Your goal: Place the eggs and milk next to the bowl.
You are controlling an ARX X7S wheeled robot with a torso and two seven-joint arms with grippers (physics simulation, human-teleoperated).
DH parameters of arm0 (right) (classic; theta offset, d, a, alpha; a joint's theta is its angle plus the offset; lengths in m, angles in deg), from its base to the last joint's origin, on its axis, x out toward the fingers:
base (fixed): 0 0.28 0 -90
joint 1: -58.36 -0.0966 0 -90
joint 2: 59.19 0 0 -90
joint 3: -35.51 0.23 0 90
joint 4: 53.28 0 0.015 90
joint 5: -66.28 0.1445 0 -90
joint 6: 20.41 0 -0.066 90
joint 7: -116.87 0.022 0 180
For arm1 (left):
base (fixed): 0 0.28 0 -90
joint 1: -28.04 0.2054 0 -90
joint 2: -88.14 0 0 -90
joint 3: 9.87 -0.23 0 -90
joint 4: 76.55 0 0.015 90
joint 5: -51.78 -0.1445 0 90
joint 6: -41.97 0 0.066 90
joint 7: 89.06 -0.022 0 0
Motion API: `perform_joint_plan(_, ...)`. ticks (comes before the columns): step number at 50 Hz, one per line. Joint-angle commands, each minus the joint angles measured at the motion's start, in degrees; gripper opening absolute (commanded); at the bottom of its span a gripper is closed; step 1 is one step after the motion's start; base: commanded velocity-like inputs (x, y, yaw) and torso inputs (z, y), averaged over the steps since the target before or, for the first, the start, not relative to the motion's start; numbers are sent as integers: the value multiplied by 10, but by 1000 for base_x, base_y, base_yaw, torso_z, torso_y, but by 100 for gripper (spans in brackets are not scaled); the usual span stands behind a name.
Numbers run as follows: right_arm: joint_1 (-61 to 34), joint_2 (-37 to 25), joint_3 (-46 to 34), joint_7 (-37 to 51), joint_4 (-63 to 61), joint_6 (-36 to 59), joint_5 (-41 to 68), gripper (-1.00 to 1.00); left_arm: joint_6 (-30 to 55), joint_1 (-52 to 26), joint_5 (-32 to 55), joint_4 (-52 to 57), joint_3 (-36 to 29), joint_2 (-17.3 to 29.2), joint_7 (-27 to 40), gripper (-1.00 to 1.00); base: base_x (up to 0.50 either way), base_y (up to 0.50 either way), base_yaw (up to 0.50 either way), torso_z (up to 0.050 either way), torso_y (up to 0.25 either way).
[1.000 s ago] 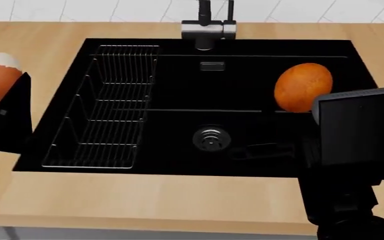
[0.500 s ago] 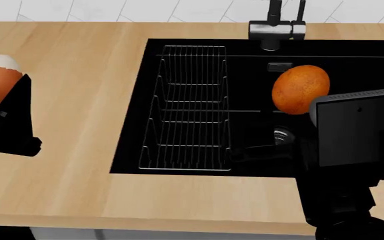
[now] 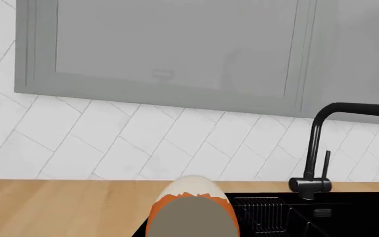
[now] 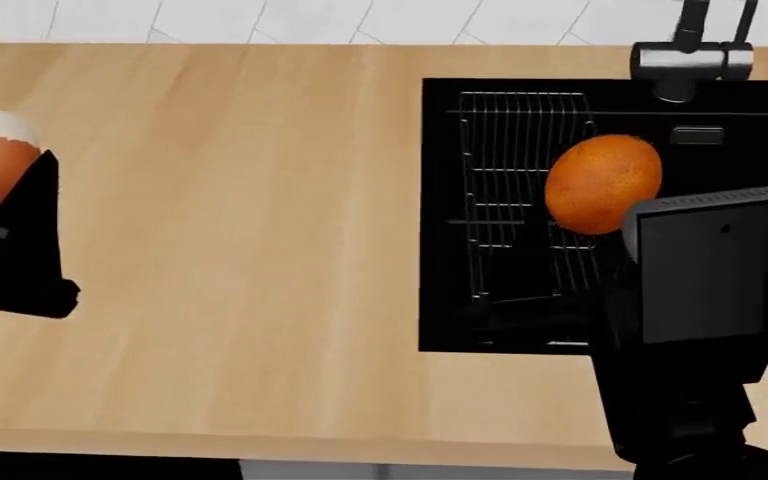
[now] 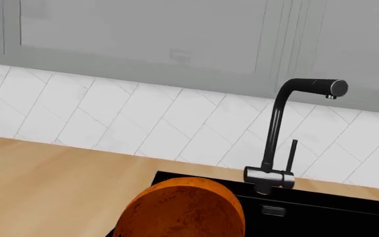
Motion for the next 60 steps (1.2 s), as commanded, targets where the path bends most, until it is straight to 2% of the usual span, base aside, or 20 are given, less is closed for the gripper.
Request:
perform_joint_plan(1,3,-3,-3,-9,-2,-4,-9,-100,-3,3,14,3,2,2,9,-100,-1,500,0,0,0)
perform_joint_plan(60,13,-13,0,-1,-6,-8,4,-100,-18,4,9,-10,-15,1,7,-100,-1,500,0,0,0)
